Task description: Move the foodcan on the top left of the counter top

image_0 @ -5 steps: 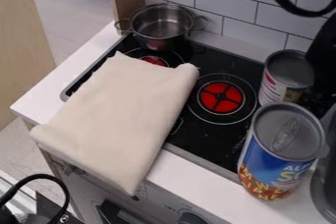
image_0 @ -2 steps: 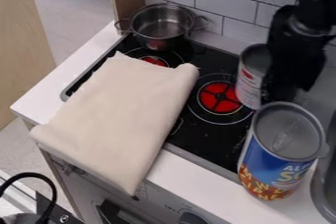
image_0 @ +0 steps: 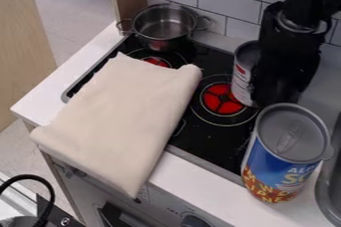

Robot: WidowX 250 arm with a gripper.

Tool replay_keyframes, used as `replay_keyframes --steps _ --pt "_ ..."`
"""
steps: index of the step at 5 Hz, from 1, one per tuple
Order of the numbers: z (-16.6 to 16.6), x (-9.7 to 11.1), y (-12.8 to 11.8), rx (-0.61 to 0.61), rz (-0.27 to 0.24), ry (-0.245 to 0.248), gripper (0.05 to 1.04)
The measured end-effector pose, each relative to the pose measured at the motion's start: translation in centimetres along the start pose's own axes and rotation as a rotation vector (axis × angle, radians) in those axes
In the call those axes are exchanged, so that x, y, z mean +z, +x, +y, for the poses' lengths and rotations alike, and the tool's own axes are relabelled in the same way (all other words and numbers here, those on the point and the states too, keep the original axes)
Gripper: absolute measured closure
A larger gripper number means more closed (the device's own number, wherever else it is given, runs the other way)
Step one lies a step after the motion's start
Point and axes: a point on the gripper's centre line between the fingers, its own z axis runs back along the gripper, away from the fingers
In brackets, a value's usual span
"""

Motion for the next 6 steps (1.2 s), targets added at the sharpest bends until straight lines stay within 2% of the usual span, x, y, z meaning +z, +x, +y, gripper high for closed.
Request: replay_keyframes --steps 1,2,3,6 --pt "0.4 0.1 1.0 -0.063 -0.015 0.027 0.087" --pt "0.6 0.1 2.4 -0.077 -0.041 0.029 0.087" --pt "0.7 0.4 3.7 -0.058 -0.024 0.002 0.087" --pt "2.0 0.8 7.4 -0.039 -0.07 -0.023 0.087"
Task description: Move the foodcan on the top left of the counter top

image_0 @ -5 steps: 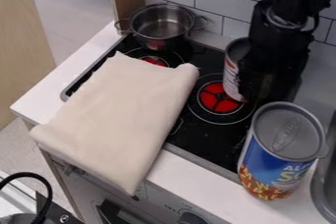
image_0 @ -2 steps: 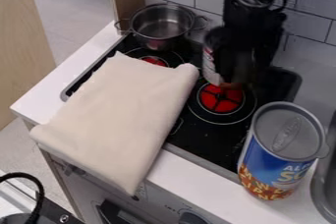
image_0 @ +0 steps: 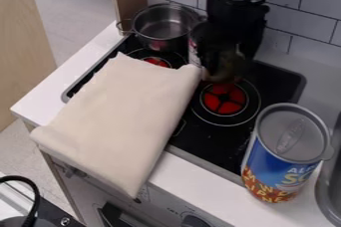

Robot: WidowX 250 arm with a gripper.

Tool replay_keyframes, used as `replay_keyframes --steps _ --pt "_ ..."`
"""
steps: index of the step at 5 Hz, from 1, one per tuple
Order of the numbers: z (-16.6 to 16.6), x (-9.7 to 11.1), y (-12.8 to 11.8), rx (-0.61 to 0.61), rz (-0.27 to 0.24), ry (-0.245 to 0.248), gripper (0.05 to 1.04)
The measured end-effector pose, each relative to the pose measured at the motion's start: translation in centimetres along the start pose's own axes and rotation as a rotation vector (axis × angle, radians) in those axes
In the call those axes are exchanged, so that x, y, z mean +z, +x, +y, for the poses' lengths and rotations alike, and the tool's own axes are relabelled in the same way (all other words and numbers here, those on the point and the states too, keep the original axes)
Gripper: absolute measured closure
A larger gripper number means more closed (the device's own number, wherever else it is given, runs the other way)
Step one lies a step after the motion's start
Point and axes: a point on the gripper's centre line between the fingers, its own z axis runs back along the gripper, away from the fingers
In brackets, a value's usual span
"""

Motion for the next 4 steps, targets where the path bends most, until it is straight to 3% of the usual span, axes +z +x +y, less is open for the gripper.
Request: replay_keyframes --steps 1,2,3,4 --pt "0.1 -0.1 0.5 0.005 -0.018 -0.005 0.087" --pt "-0.3 0.0 -0.4 -0.027 -0.013 -0.005 0.087" --pt "-1.0 1.4 -2.1 -0.117 -0.012 -0.03 0.087" --pt "-1.2 2.6 -4.5 -0.297 0.053 -0.045 0.087"
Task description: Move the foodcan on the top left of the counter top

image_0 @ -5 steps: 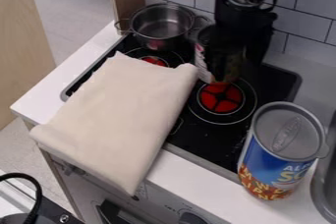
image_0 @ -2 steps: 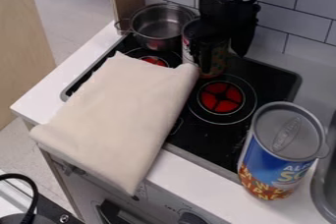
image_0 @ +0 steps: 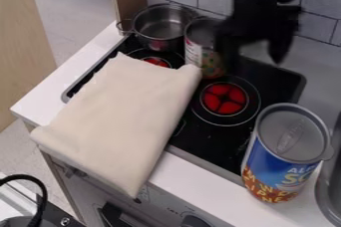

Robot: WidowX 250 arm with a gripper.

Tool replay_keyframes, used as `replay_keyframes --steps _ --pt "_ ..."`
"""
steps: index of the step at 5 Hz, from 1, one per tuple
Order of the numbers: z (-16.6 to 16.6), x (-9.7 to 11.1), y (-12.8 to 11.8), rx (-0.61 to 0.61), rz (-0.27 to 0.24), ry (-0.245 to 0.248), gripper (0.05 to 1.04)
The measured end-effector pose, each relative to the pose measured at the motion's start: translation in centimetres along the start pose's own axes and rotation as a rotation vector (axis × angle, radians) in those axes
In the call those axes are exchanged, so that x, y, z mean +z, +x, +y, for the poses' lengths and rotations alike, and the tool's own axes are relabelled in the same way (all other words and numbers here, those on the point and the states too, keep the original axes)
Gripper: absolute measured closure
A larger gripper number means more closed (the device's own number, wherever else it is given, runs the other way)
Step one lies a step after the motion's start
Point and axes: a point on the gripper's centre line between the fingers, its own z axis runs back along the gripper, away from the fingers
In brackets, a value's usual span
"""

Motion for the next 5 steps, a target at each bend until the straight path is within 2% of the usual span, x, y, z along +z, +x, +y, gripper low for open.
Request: replay_keyframes --steps 1,2,3,4,5 --pt "-0.2 1.7 -1.7 -0.15 0.019 -0.015 0.087" --pt "1.7 2.1 -1.8 -0.202 0.018 0.021 0.087" --pt "5.7 3.1 -0.3 -0.304 0.021 0.065 0.087" --pt "9.3 3.1 2.3 -0.283 -0.043 0.096 0.087" --pt "11.1 3.2 4.7 -0.251 -0.095 0.111 0.087"
